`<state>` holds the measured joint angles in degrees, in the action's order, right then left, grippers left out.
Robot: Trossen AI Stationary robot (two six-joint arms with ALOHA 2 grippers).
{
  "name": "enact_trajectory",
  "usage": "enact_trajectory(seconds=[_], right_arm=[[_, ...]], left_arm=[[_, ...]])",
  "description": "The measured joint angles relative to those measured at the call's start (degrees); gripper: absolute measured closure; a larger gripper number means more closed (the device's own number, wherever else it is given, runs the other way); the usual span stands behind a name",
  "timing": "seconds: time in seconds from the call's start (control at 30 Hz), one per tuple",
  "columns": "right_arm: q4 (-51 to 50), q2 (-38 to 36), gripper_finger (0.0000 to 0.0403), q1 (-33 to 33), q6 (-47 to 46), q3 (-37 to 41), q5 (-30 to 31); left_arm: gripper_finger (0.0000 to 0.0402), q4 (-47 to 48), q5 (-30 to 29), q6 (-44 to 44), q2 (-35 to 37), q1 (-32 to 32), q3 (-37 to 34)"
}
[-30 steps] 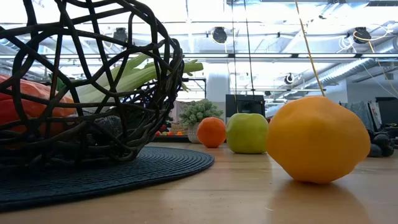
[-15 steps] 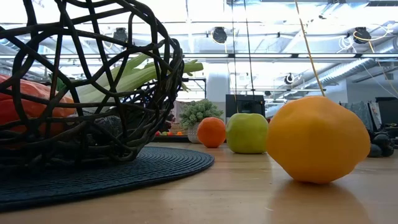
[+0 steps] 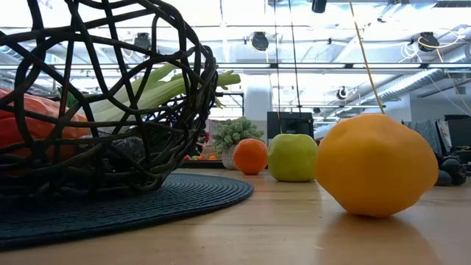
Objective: Build produce basket
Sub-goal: Put the green chili pepper into the black wire basket
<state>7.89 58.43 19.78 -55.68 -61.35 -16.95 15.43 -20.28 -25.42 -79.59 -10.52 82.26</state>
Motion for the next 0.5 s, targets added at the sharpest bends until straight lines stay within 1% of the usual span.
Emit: enact_trajectory(seconds=[0.13, 0.27, 0.33, 0.43, 0.5], right_arm=[[1.01, -0.04, 0.0269, -3.90, -2.15, 2.07, 6.78], [0.95, 0.08, 0.0269, -9.49, -1.28, 2.82, 16.68], [1.37, 0.70, 0.0269, -12.34, -0.06, 2.80, 21.65], [1.36, 1.85, 0.0269, -16.06, 0.81, 2.85, 27.71], [2.47, 2.86, 0.0269, -18.08, 0.92, 2.85, 30.98]], left_arm=[[0.0085, -2.52, -0.19, 1.56, 0.00, 1.81, 0.00], [0.0036, -3.00, 2.31, 0.85, 0.00, 3.32, 0.00], [0.0019, -2.87, 2.23, 0.41, 0.00, 3.69, 0.00], [0.0011, -2.83, 2.55, 1.23, 0.00, 4.24, 0.00], [0.0011, -2.84, 3.90, 3.08, 0.00, 4.66, 0.00]])
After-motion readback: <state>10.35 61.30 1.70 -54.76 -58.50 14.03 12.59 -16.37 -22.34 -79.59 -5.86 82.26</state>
